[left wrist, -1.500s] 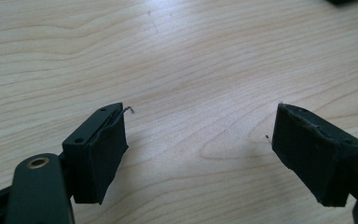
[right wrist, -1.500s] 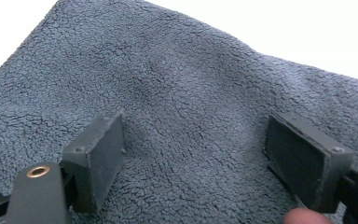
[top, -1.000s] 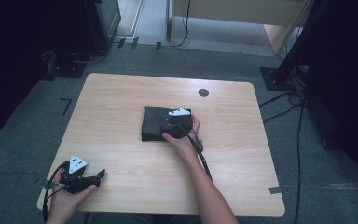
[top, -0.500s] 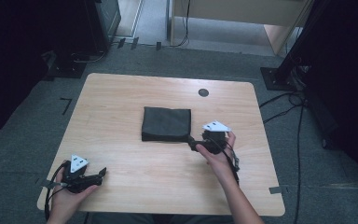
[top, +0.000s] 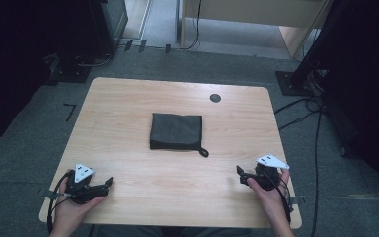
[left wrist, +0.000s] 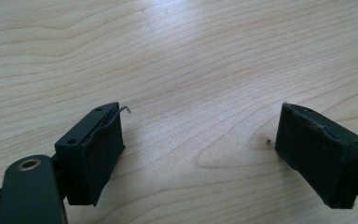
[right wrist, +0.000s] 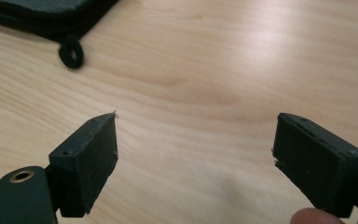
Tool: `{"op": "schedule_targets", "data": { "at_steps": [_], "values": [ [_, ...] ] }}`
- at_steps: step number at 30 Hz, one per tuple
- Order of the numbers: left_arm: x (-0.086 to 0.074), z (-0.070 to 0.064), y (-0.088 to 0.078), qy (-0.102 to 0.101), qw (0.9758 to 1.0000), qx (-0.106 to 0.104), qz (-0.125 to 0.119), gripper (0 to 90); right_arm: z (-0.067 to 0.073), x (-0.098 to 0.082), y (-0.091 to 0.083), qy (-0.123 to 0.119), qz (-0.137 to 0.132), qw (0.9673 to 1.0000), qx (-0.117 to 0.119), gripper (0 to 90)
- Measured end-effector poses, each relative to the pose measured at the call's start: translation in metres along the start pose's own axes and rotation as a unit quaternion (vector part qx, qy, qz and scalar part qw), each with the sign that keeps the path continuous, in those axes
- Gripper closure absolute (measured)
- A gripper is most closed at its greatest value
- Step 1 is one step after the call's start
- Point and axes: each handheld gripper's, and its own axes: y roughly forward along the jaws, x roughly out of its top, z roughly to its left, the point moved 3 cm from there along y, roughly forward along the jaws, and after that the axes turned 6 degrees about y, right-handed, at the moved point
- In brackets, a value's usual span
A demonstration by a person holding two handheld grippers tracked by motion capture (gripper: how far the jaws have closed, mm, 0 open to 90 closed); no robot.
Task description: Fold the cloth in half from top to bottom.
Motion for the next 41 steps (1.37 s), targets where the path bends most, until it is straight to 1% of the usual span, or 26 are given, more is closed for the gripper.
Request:
{"op": "schedule_targets", "data": {
  "at_steps": [2,4,8,13,15,19,21,39,40,41],
  "values": [
    [0.000,0.000,0.000,0.000,1.0000,0.000,0.000,15.3,-0.009,-0.008,-0.004,0.007,0.003,1.0000,-0.004,13.8],
    [0.000,0.000,0.000,0.000,1.0000,0.000,0.000,15.3,-0.017,-0.015,-0.007,0.009,0.008,0.9999,-0.009,13.8],
    [0.000,0.000,0.000,0.000,1.0000,0.000,0.000,15.3,-0.030,-0.029,-0.011,0.018,0.020,0.9994,-0.020,13.8],
    [0.000,0.000,0.000,0.000,1.0000,0.000,0.000,15.3,-0.041,-0.043,-0.015,0.023,0.033,0.9988,-0.027,13.9],
    [0.000,0.000,0.000,0.000,1.0000,0.000,0.000,15.3,-0.044,-0.047,-0.015,0.020,0.039,0.9986,-0.030,13.7],
    [0.000,0.000,0.000,0.000,1.0000,0.000,0.000,15.3,-0.045,-0.050,-0.016,0.018,0.033,0.9988,-0.030,13.4],
    [0.000,0.000,0.000,0.000,1.0000,0.000,0.000,15.3,-0.045,-0.051,-0.016,0.017,0.026,0.9991,-0.030,11.9],
    [0.000,0.000,0.000,0.000,1.0000,0.000,0.000,15.2,-0.046,-0.051,-0.016,0.018,0.027,0.9990,-0.030,11.8],
    [0.000,0.000,0.001,-0.003,1.0000,0.003,0.002,14.3,-0.045,-0.052,-0.016,0.022,0.025,0.9989,-0.034,11.7],
    [0.000,0.001,0.001,-0.005,1.0000,0.006,0.005,11.5,-0.045,-0.052,-0.016,0.023,0.025,0.9988,-0.035,11.6]
  ]
}}
